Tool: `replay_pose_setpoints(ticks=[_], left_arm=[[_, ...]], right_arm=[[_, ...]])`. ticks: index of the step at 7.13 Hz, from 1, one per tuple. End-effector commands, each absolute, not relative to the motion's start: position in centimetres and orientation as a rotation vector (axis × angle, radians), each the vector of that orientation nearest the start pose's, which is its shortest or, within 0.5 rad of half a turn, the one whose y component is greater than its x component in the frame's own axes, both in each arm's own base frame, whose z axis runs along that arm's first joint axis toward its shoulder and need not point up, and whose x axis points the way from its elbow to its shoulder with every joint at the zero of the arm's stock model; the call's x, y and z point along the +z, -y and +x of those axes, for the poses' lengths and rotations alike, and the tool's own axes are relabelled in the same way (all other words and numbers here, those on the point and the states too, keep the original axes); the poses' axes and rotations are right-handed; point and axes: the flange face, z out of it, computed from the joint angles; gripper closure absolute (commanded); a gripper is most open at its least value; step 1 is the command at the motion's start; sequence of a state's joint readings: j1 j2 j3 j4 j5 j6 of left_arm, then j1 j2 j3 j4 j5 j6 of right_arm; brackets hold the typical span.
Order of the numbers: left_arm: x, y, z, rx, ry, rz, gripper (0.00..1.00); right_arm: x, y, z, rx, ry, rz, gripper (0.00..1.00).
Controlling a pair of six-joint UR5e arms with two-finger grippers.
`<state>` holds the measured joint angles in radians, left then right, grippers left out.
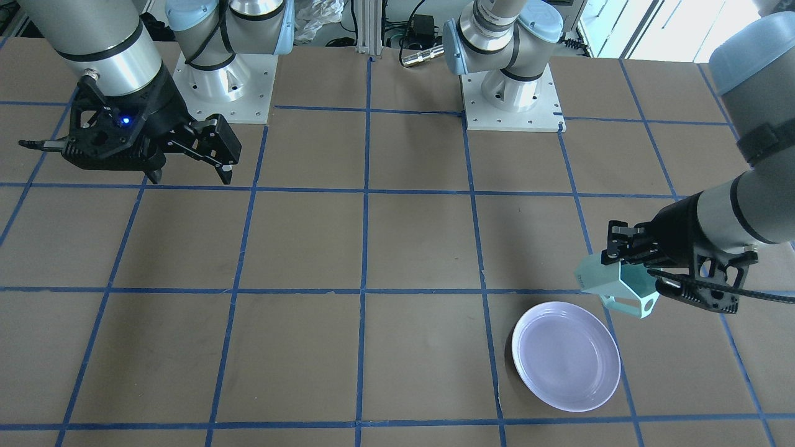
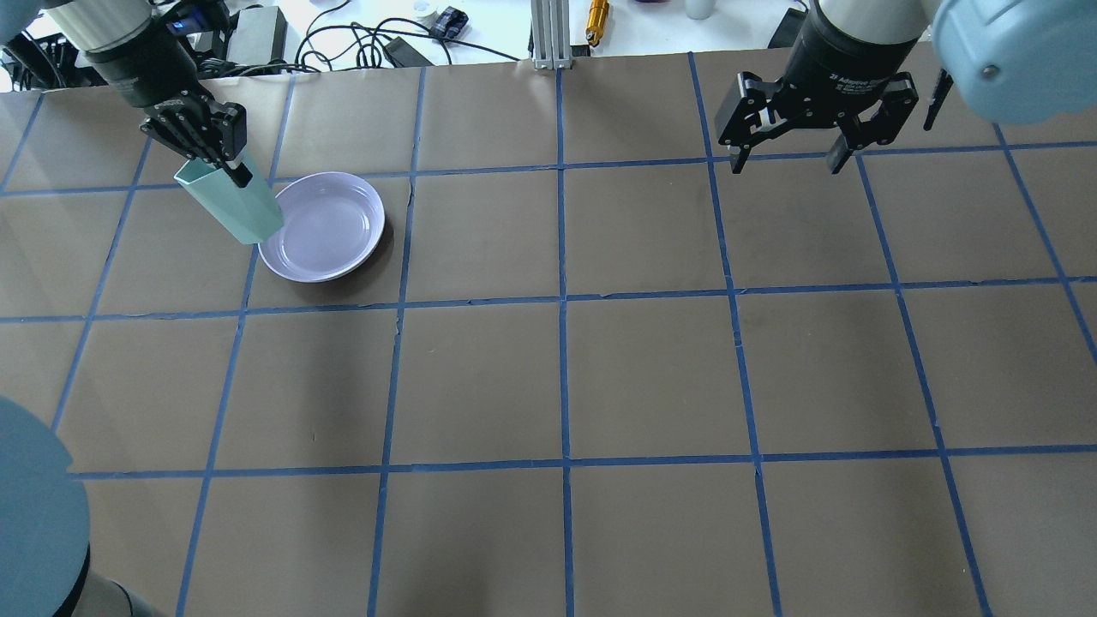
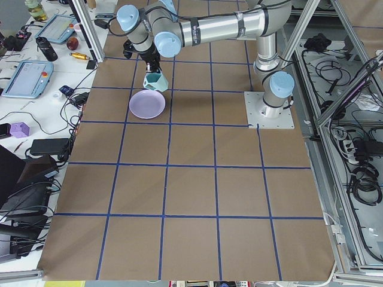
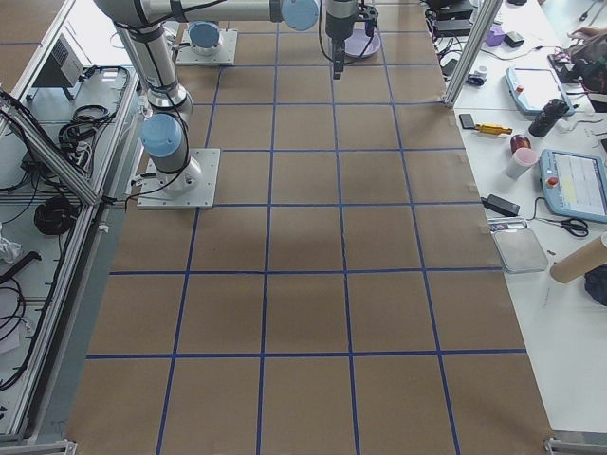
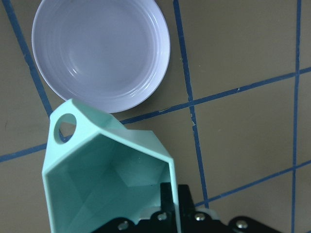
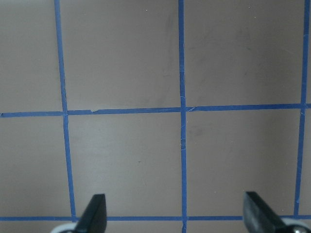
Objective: Flip cup and place on plate
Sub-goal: 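Carry the upright mug with the left gripper over the white plate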
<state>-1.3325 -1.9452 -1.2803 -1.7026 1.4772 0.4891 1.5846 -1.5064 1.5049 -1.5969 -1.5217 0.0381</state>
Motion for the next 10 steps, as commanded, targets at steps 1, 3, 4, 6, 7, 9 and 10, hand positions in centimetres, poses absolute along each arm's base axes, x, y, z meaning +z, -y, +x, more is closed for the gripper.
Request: replay_pose_setpoints(ticks=[1,3,4,6,7,9,10], left_arm=[[37.8,64.8,-0.5,0.173,-3.182,0.46,1.0],[35.1,65.1,-2.6,0.048,-3.136,0.582,1.0],[33.3,65.3,-2.8,-0.038,-3.103,0.647,1.0],[30.7,65.2,-2.8,-0.075,-3.079,0.672,1.0],[30.1,65.4,-2.6,-0.073,-3.053,0.688,1.0],[28.0,65.0,-3.6,-0.015,-3.032,0.754,1.0],[27.6,64.9,-3.9,-0.043,-3.023,0.757,1.0]], right_arm=[[49.1,52.0,14.5,-0.041,-3.091,0.035,0.0],[49.1,52.0,14.5,-0.041,-3.091,0.035,0.0],[49.1,52.0,14.5,-0.041,-3.091,0.035,0.0],[49.1,52.0,14.5,-0.041,-3.091,0.035,0.0],[49.1,52.0,14.5,-0.041,-3.091,0.035,0.0],[49.1,52.0,14.5,-0.041,-3.091,0.035,0.0],[49.1,52.0,14.5,-0.041,-3.091,0.035,0.0]])
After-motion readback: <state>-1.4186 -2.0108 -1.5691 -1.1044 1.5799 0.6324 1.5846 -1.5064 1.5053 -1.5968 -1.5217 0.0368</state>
